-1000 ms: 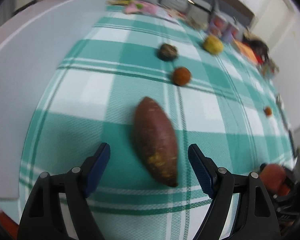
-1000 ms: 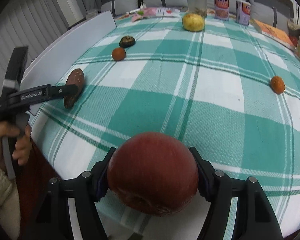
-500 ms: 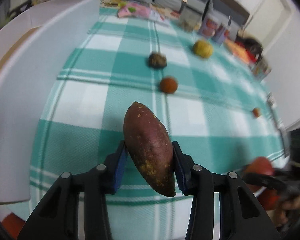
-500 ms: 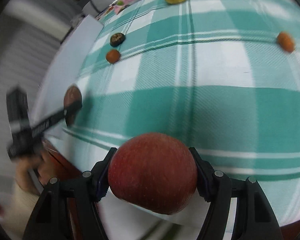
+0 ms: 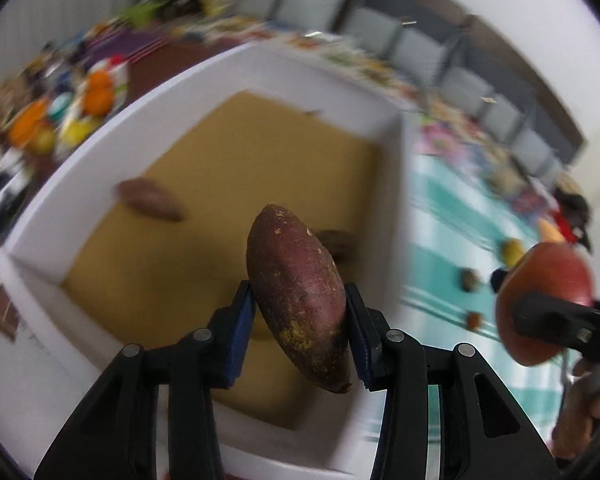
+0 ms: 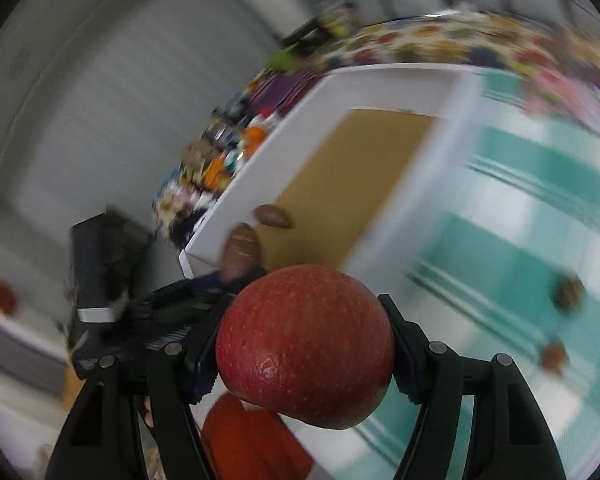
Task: Organize fruits
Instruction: 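Carry the sweet potato and red apple over the white box with both tools, then open both tools over the white box, dropping sweet potato and apple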
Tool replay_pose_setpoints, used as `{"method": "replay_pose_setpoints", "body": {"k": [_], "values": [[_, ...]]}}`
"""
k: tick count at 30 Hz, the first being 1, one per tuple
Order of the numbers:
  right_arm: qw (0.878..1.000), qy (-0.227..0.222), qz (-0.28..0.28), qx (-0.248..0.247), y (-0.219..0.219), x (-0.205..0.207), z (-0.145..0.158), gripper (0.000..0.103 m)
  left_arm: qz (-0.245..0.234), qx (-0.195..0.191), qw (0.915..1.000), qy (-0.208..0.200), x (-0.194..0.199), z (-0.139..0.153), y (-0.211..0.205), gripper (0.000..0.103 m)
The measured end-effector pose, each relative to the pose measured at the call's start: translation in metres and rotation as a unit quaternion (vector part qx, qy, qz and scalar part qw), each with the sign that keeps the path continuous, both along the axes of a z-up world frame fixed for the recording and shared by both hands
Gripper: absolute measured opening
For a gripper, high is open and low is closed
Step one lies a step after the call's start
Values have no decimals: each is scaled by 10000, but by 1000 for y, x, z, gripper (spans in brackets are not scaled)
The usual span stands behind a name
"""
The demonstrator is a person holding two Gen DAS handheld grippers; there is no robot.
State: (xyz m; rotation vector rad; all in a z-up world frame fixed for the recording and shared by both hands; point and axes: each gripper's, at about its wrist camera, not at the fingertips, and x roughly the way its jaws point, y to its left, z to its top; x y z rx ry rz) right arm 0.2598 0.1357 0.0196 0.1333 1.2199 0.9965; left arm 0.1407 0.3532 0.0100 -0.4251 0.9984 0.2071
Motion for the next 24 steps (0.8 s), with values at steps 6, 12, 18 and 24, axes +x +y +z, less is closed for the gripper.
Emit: {"method": "replay_pose_setpoints", "body": {"k": [6, 12, 18, 24], "values": [[9917, -197, 581, -1127, 109, 14, -43, 69, 471, 59, 9965, 683, 3, -41, 43, 45], [9933, -552, 53, -1015, 120, 32, -50, 79, 643, 365, 9966, 373, -2, -28, 51, 69], [9850, -1539, -772, -99, 60, 34, 37, 102, 708, 828, 9919, -650, -13, 43, 25, 85], [9604, -2317, -1522, -289, -62, 16, 70, 103, -36, 797, 9877, -1344, -19, 73, -73, 89]]}}
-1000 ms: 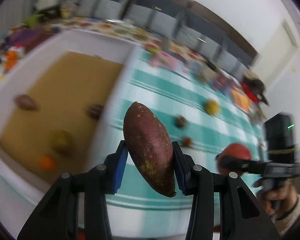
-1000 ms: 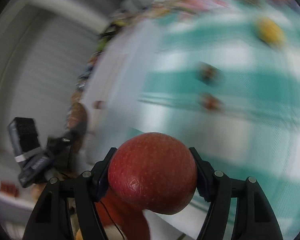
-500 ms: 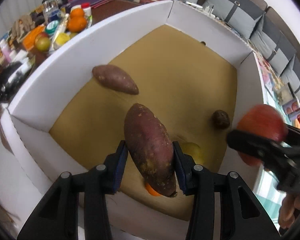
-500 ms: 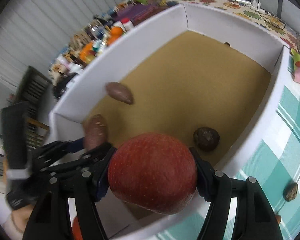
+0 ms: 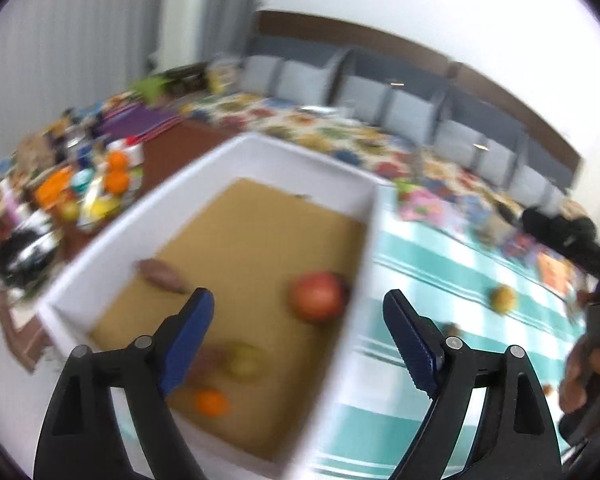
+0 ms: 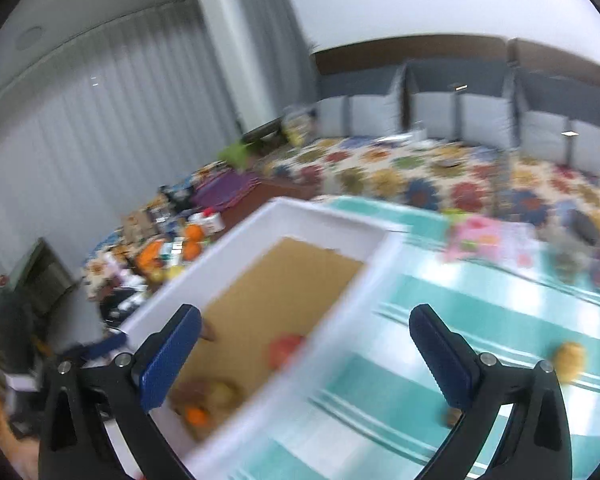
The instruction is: Organize fruits
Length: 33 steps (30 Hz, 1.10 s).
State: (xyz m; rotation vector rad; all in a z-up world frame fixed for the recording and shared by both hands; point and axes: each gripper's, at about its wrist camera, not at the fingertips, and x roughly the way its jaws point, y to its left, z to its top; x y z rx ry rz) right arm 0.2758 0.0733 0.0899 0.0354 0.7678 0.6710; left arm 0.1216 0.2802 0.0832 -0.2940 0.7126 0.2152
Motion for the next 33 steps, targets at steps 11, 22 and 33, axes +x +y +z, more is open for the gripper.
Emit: {"method": "replay_pose_setpoints", "body": {"k": [11, 22, 33], "values": [[9710, 672, -1614, -1630, -278, -139, -156, 103, -1951, -300, 9756, 964, -24, -141, -246, 90], [9570, 507, -2199, -1825, -320, -205, -198, 103, -2227, 805, 9656, 1074, -43, -188, -301, 96], [9556, 470, -2381, -1674, -329, -210, -217, 103, -2249, 964, 9667, 744, -49, -195, -304, 100]]}}
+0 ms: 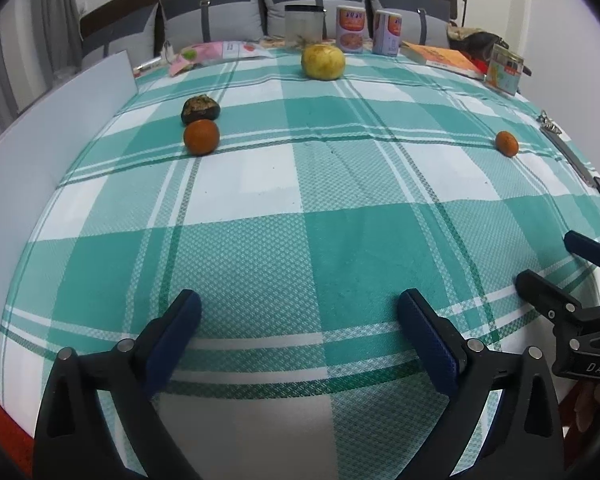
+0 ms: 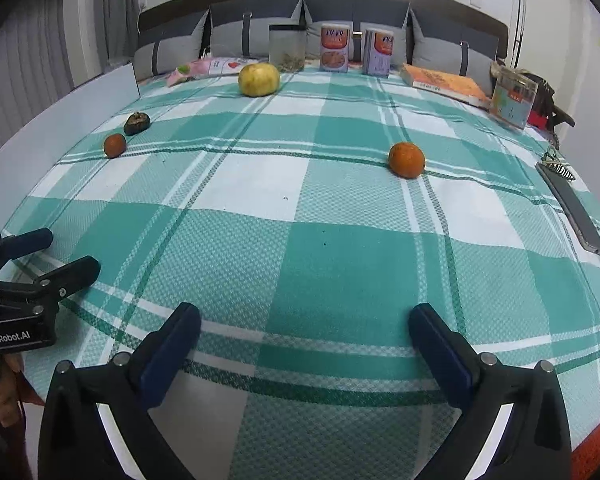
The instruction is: Organize fruits
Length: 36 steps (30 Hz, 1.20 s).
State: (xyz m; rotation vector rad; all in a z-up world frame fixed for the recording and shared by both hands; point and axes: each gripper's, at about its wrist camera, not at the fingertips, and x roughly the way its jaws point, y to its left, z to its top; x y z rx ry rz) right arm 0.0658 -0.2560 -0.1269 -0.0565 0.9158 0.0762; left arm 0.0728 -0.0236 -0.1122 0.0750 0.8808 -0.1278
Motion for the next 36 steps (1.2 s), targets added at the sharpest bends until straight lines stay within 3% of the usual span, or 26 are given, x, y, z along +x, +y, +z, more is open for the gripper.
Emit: {"method": "replay_pose_setpoints", "body": {"k": [8, 36], "values": [[9997, -227, 9, -30, 1, -2, -3, 103, -8, 0, 10000, -89, -2, -1, -1, 100], [9996, -278, 14, -31, 1, -2, -4, 103, -8, 3, 9999, -127, -4, -1, -1, 100]]}}
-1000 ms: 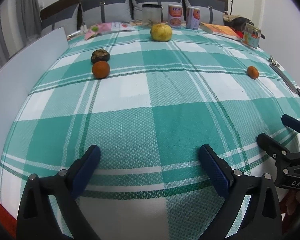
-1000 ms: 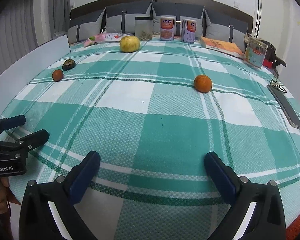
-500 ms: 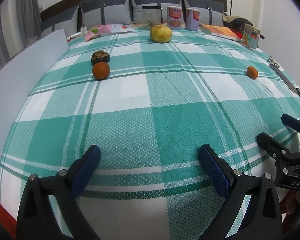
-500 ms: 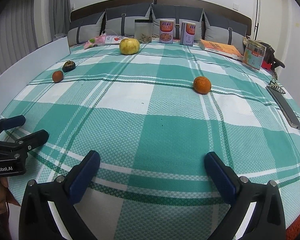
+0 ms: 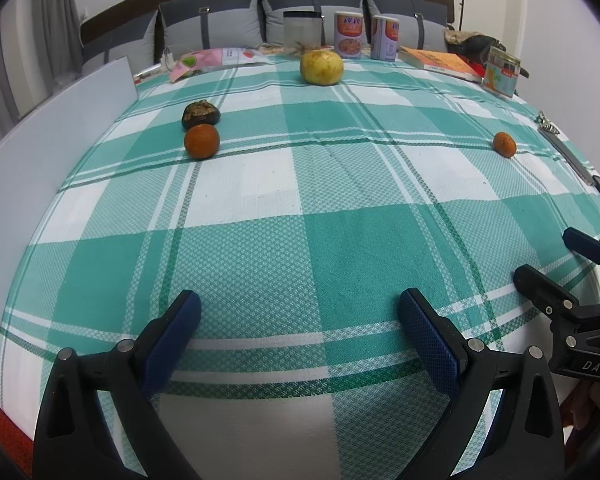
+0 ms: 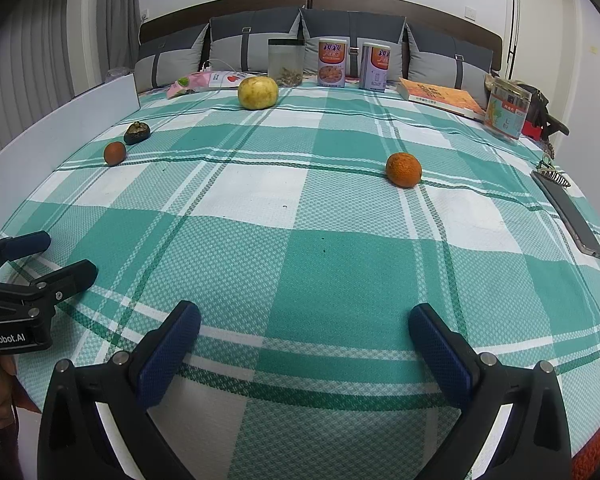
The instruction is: Organize fruits
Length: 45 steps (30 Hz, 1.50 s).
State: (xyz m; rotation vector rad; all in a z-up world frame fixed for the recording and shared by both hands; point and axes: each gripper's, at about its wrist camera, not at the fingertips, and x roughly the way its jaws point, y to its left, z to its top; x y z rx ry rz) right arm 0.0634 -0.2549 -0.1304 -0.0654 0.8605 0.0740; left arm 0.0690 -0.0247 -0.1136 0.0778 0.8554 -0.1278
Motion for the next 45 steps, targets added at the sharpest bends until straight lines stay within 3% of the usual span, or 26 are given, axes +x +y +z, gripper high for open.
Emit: {"method": "replay_pose_setpoints", "body": {"k": [10, 17, 19, 21, 25, 26, 30, 32, 34, 36, 37, 41, 45], "values": [[10000, -1, 6, 3, 0, 0, 0, 103, -17, -9, 10000, 29, 0, 0, 0, 100], [10000, 4, 11, 5, -1, 1, 0, 103, -387, -95, 9982, 437, 7, 5, 6, 99], [10000, 9, 11, 9, -1, 1, 0, 103, -427, -135, 9969, 648, 19, 10, 10, 99], [10000, 11, 5, 18, -2, 0, 0, 103, -265, -393, 9972, 578, 38, 23, 26, 99], [10000, 23, 18, 22, -3, 0, 0, 103, 177, -1297, 9894, 632, 95, 43, 70, 98], [10000, 33, 21, 24, -2, 0, 0, 103, 184, -1346, 9883, 700, 105, 42, 73, 97], [10000, 56, 37, 29, -2, 1, 1, 103, 162, -910, 9932, 703, 136, 32, 66, 96], [10000, 62, 40, 29, -2, 2, 1, 103, 206, -808, 9943, 666, 145, 26, 63, 90], [10000, 57, 43, 27, -2, 2, 1, 103, 257, -804, 9940, 702, 151, 20, 62, 57], [10000, 56, 40, 29, -2, 2, 1, 103, 290, -677, 9953, 632, 152, 16, 59, 49], [10000, 52, 44, 31, -2, 2, 1, 103, 256, -610, 9962, 568, 150, 15, 58, 29], [10000, 46, 44, 33, -1, 2, 1, 103, 71, -579, 9973, 438, 132, 18, 50, 29], [9999, 85, 39, 48, -1, 3, 1, 103, -173, -883, 9945, 540, 105, 23, 33, 29]]}}
